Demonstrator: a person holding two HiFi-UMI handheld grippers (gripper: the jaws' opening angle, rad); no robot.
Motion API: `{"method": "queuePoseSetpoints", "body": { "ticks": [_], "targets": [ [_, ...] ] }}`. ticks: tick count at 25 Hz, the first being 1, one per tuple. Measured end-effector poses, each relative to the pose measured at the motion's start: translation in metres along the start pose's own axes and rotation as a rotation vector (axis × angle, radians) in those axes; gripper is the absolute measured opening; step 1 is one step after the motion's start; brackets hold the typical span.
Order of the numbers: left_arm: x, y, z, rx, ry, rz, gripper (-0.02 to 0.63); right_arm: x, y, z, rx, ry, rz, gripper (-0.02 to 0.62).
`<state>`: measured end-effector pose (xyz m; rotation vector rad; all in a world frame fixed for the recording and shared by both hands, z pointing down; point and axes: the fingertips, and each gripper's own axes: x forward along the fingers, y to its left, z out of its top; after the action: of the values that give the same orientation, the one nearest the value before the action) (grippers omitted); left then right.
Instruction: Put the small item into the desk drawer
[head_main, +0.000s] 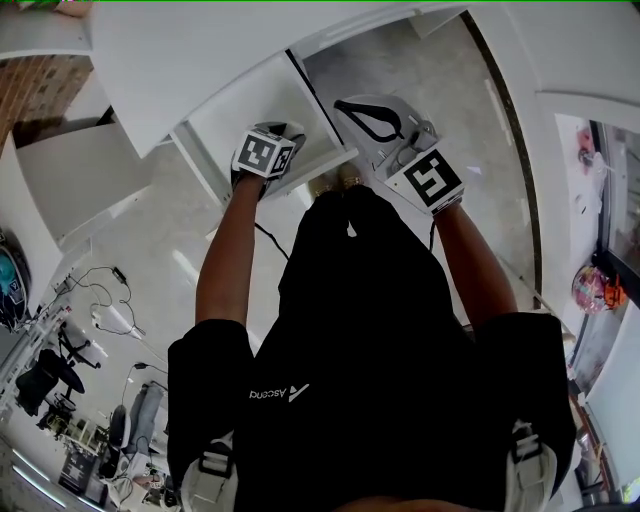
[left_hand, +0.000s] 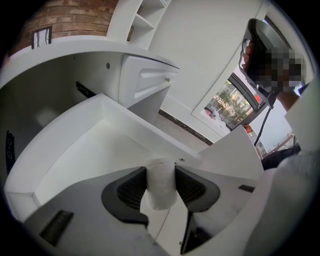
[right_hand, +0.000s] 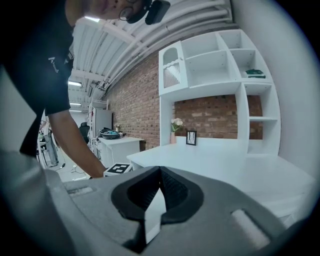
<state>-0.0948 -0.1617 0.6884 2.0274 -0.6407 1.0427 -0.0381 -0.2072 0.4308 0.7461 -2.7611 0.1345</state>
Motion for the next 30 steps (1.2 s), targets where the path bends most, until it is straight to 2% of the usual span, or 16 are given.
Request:
{"method": "queuePoseSetpoints", "body": {
  "ticks": [8,21,30],
  "targets": [
    [0.028,0.011,-0.014,-0.005,0.078,-0.006,0.175,0.006,-0.007,-0.013,0.006,0.029,-0.006,0.000],
    [0.055,0.014,-0.035,0.043,0.203,-0.045,0.179,0.007,-0.018,-0.023,0.012,0.056,-0.029,0.000],
    [0.058,0.016,-0.034,0.045,0.201,-0.032,0.186,0.005,-0.022,-0.026,0.019,0.060,-0.038,0.000]
  ]
}}
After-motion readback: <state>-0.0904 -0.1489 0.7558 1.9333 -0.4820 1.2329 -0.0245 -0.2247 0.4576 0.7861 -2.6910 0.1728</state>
